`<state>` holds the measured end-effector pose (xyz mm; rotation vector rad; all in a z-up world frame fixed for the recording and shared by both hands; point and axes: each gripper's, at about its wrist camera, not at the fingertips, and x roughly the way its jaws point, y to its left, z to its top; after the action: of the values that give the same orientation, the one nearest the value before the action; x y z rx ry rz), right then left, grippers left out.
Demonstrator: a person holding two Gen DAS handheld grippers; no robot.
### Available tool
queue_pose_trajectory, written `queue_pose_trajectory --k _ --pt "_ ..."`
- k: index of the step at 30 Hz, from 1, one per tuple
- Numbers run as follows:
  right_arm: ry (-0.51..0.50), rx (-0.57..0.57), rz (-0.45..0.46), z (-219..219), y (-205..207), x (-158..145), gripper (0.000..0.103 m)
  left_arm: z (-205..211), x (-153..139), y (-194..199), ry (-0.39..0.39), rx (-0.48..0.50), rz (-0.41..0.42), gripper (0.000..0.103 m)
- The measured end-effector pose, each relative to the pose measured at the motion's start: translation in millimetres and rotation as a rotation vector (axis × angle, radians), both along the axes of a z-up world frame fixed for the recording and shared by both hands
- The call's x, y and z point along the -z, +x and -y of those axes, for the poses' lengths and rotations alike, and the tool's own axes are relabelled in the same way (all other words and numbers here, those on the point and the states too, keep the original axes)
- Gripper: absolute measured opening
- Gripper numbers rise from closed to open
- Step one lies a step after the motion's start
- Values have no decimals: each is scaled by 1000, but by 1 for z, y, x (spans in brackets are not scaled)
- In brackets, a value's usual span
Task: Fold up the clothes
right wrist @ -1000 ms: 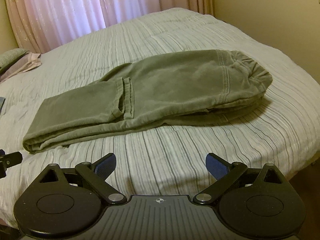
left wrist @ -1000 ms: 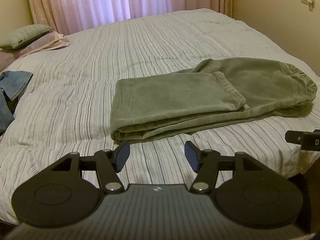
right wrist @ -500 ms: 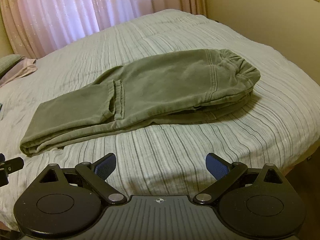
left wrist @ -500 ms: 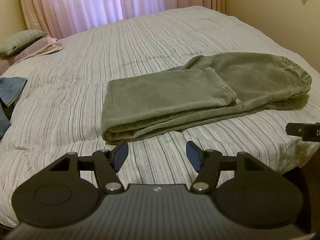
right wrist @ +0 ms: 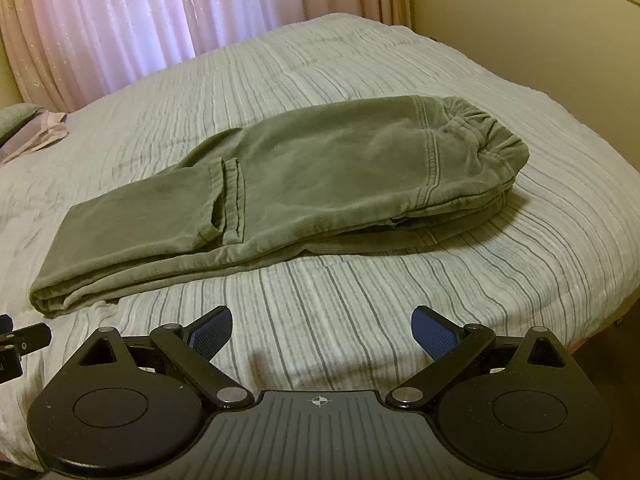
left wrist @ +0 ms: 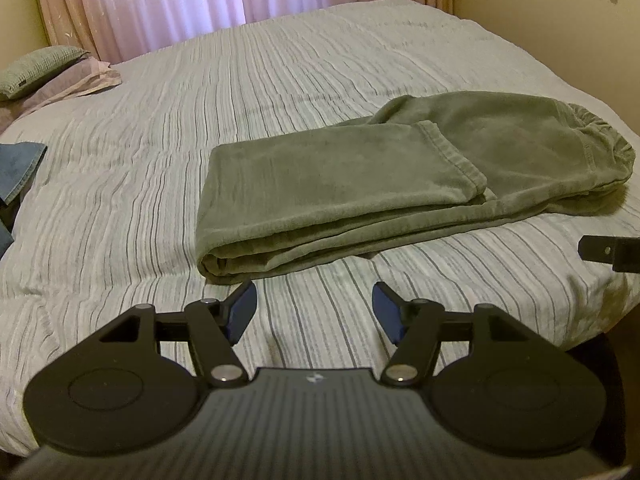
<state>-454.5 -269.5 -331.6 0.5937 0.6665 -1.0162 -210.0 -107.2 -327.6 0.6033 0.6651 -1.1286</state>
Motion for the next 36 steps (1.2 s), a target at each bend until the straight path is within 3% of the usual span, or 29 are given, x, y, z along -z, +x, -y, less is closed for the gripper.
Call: queue_pose_trajectory --k 10,14,18,24,27,29,32,35,36 --pt "16 -4 -5 12 6 8 98 10 9 7 24 -13 -5 60" --pt "29 5 32 21 3 12 98 13 12 11 26 -12 -10 60" --pt "86 76 268 48 -33 18 98 15 11 20 5 -16 -16 60" --pt "167 377 741 97 -125 48 98 27 6 37 -41 -20 -40 57" --pt "231 482 911 119 -154 71 98 35 4 44 -64 -19 -67 52" --pt "261 519 947 128 -161 80 98 39 3 47 -77 -22 -81 52" --pt "285 548 949 139 -163 89 82 43 1 50 -94 -23 -86 52" --pt "282 546 959 147 -160 94 81 44 3 54 -99 -27 -102 52" --pt "275 544 956 150 -158 94 74 45 4 56 -99 -29 -107 52"
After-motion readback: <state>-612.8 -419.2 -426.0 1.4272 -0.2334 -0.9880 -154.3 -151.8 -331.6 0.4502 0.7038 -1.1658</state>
